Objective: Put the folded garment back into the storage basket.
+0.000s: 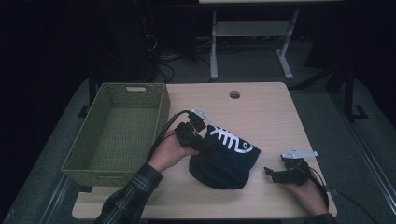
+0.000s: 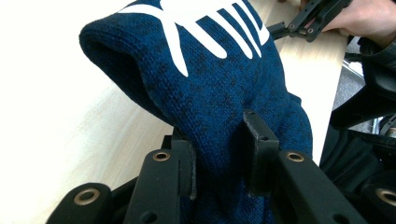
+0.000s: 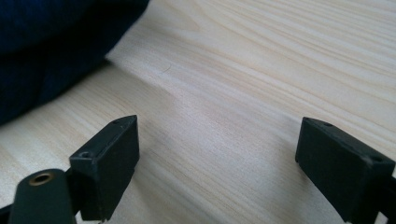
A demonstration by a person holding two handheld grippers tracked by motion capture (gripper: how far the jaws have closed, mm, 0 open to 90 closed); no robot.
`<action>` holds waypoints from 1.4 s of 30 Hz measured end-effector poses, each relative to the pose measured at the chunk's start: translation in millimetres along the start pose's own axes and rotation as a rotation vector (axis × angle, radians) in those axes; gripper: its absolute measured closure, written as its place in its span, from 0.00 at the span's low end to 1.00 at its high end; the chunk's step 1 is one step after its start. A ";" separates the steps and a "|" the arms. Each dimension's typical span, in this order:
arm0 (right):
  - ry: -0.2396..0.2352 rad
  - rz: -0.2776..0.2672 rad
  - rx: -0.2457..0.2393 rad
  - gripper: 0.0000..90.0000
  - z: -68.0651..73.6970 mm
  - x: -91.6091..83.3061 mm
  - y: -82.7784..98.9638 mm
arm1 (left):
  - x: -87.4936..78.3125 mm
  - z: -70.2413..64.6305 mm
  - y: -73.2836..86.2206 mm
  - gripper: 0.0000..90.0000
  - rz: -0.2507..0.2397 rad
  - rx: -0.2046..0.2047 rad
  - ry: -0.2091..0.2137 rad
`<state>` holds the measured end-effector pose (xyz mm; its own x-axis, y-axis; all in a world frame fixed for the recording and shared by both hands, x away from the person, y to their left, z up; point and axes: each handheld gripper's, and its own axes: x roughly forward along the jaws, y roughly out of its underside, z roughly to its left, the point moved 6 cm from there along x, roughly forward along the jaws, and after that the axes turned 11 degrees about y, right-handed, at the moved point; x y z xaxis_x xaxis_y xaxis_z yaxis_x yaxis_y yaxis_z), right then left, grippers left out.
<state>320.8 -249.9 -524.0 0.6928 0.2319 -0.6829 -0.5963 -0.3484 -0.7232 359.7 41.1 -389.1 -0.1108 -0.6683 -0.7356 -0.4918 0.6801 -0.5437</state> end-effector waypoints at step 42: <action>0.003 0.003 0.008 0.15 -0.2 -0.1 0.1 | -149.8 -12.7 -1.6 0.78 -0.047 -0.058 -0.070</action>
<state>320.7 -250.2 -524.0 0.6921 0.2280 -0.6848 -0.6016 -0.3421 -0.7219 366.0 136.3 -272.9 -0.0271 -0.6752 -0.7372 -0.5440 0.6286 -0.5558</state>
